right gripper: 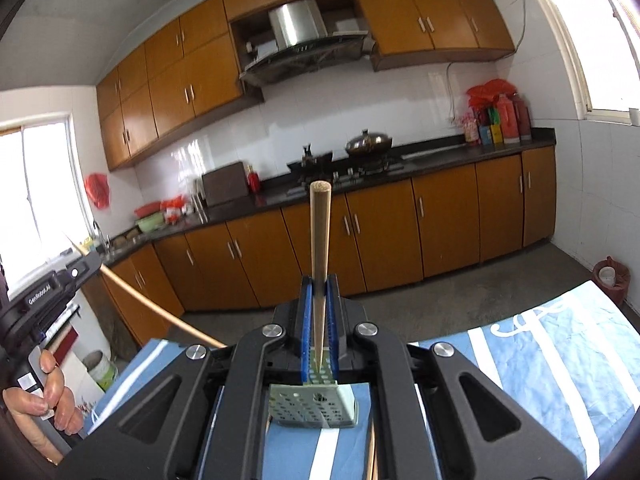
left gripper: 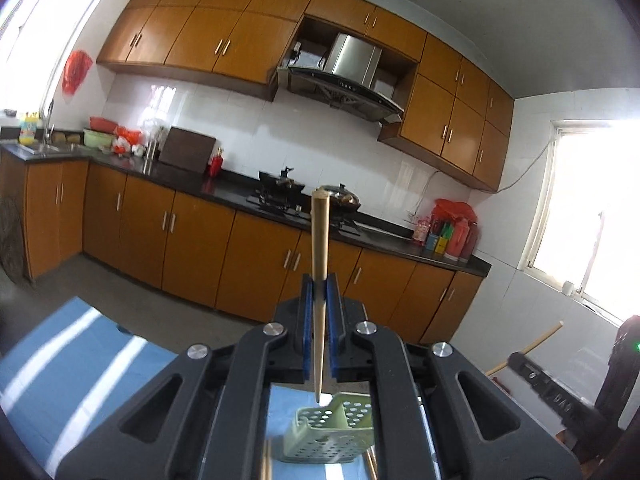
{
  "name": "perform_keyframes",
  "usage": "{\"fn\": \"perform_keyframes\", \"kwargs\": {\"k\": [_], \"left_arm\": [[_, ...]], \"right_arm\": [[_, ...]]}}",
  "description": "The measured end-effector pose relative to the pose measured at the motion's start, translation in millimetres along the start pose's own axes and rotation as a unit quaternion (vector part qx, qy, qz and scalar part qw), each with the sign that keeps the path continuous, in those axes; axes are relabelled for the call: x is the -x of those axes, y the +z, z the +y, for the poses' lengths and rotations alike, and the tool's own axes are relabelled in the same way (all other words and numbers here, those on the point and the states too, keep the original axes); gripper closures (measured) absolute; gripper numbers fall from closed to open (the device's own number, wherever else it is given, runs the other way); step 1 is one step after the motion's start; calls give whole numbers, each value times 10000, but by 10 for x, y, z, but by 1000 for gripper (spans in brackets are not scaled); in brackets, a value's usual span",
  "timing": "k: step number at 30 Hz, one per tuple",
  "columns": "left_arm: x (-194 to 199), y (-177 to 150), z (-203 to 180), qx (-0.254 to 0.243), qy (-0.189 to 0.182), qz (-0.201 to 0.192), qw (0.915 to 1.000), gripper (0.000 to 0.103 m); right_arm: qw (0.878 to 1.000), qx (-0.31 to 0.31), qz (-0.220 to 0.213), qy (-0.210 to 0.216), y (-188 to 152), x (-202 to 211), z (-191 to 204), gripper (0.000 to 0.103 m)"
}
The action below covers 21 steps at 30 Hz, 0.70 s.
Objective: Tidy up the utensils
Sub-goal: 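Lower both chopsticks into the green holder and open both grippers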
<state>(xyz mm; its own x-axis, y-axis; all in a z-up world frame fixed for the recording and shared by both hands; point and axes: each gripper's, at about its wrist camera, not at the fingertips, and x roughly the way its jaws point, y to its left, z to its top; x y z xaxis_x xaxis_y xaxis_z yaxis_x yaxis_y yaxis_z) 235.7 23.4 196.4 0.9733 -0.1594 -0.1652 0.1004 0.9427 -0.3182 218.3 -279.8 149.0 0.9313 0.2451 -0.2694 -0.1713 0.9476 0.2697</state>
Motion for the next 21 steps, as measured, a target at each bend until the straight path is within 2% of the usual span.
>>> {"fn": "perform_keyframes", "kwargs": {"k": [11,18,21], "left_arm": [[-485,-586,-50,-270,94,562,9980,95],[-650,-788,9,-374,123,891,9952,95],[-652,-799,40,-353,145,905,9952,92]], "right_arm": [[9982,33,568,-186,-253,-389,1,95],[9974,-49,687,-203,-328,-471,-17,94],[9976,-32,654,-232,-322,-456,-19,80]]}}
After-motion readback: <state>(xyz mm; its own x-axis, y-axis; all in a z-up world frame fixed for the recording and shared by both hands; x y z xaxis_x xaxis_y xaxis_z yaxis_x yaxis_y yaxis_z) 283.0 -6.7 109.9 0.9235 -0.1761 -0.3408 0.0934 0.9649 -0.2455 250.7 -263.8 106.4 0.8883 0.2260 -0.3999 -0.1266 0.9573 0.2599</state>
